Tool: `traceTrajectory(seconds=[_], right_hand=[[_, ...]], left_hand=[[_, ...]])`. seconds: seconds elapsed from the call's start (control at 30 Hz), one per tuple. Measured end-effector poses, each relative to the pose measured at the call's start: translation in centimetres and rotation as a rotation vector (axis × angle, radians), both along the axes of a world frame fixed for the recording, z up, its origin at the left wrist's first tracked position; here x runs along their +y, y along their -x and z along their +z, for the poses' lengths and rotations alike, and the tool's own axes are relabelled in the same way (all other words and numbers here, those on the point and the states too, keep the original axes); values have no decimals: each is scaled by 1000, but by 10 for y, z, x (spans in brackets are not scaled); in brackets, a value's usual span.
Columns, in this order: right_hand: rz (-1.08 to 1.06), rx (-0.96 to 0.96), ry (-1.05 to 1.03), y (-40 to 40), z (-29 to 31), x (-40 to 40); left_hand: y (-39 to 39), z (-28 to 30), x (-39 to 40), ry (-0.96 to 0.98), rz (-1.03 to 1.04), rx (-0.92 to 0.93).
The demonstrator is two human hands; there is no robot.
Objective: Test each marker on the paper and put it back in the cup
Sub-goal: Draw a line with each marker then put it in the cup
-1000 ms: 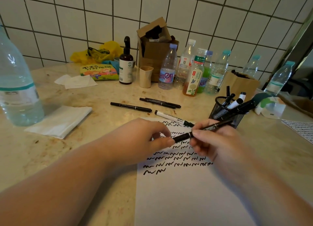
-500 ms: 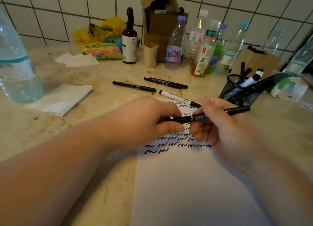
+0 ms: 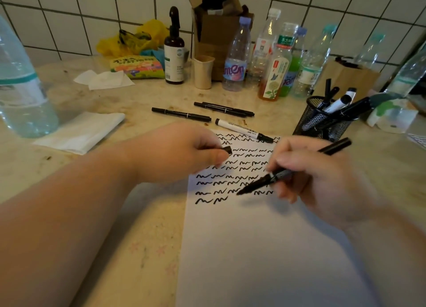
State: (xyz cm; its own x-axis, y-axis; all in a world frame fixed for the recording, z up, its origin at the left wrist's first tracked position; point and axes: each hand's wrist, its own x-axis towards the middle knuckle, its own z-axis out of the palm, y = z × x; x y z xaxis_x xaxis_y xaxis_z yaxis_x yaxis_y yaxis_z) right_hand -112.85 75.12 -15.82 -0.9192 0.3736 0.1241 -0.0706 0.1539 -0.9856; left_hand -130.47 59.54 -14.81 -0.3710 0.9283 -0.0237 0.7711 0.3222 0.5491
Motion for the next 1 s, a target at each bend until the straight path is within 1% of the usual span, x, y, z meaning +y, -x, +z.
traceTrajectory(seconds=[0.07,0.13,0.23,0.4,0.63,0.8,1.0], right_hand=[[58,-82,-57,0,-1,-6],[33,-114,-93,-1,-1,-8],[-37,-128,-92,-1,-3,-8],[-61,-164,-25,1,-4,-14],[-65,-148,7,2,-4,-18],[-64,-178,-48,3,-4,-21],[-129,-175,-93,2,-1,-20]], left_hand=[[-4,-4,5,3,33,114],[-3,-8,5,44,36,143],[-1,-11,3,108,36,163],[1,-13,5,102,35,192],[2,-14,6,94,28,203],[3,-14,6,97,38,195],[1,-12,5,108,43,187]])
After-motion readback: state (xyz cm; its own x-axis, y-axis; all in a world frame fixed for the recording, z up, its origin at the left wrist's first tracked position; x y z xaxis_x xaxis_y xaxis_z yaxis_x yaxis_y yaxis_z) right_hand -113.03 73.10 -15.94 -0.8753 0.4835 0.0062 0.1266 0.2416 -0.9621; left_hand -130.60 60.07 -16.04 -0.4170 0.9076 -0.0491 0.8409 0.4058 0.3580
